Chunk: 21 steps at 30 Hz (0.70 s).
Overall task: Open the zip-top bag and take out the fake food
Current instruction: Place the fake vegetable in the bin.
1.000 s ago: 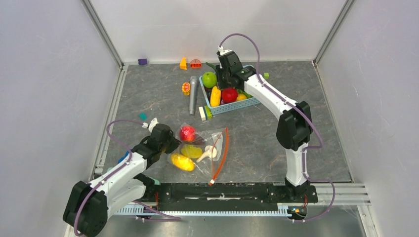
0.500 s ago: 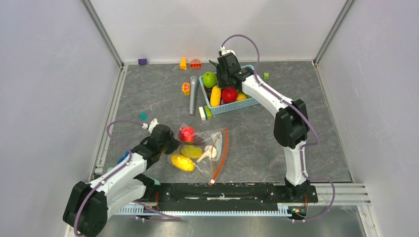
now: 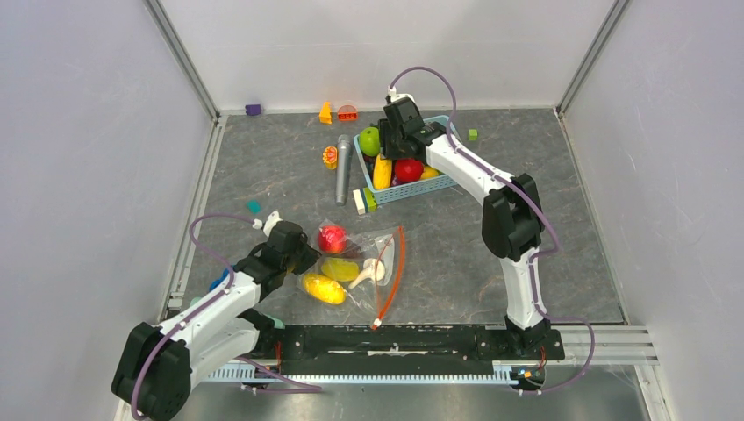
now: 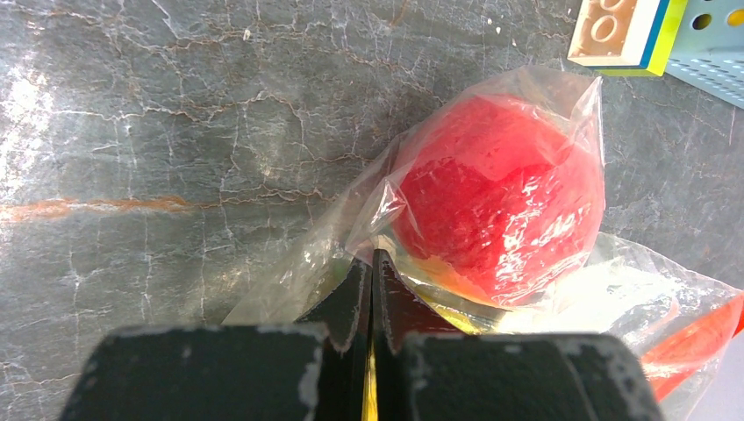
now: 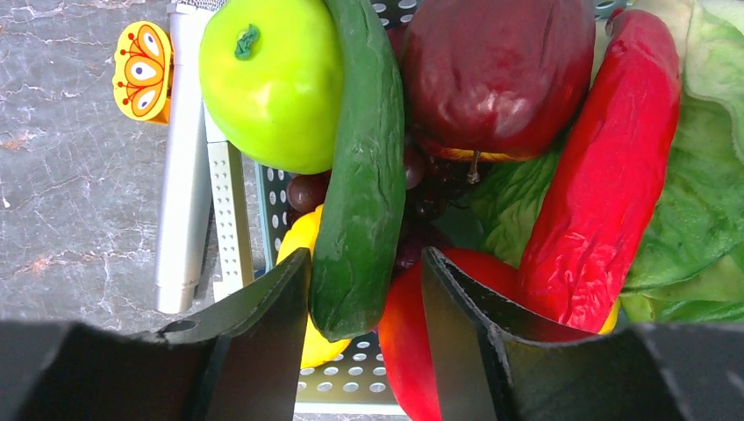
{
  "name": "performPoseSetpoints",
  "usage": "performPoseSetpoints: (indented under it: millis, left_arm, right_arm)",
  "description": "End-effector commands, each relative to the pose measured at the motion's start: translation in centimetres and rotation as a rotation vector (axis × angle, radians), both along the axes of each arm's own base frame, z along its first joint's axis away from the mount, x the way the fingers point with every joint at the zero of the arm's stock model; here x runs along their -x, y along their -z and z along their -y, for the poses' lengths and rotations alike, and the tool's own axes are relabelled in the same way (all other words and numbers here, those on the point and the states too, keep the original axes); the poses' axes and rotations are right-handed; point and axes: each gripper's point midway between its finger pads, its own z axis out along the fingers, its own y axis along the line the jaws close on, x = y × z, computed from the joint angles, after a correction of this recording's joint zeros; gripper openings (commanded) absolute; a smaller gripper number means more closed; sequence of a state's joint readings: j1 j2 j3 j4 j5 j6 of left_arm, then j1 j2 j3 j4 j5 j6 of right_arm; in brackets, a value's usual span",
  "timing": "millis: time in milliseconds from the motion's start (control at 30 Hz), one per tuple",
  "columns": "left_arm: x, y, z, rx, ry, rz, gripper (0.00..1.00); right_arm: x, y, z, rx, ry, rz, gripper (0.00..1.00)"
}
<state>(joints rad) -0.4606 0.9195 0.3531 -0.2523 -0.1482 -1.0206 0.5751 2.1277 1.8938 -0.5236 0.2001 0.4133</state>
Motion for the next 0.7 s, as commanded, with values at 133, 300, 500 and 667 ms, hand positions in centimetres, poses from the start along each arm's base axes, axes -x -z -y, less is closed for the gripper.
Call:
performPoseSetpoints:
  millis: [133, 300, 500, 667]
  left_arm:
    - [-0.1, -0.1, -0.3, -0.008, -0.008, 0.015, 0.02]
    - [0.0, -0.2, -0.2, -0.006, -0.007, 0.014, 0.02]
    - [-0.1, -0.4, -0.3, -0.006, -0.008, 0.018, 0.02]
    - [-0.2, -0.7, -0.2, -0.007, -0.008, 0.024, 0.02]
  right_arm:
    - [0.0, -3.7, 0.4, -0.016, -0.005, 0.081, 0.60]
    - [0.6, -6.7, 1.2, -0.021, -0.005, 0.135, 0.66]
    - [2.5, -10.6, 2.0, -0.042, -0.055, 0.196, 0.70]
    - [6.6, -11.6, 3.0, -0.065, -0.164, 0.213, 0.69]
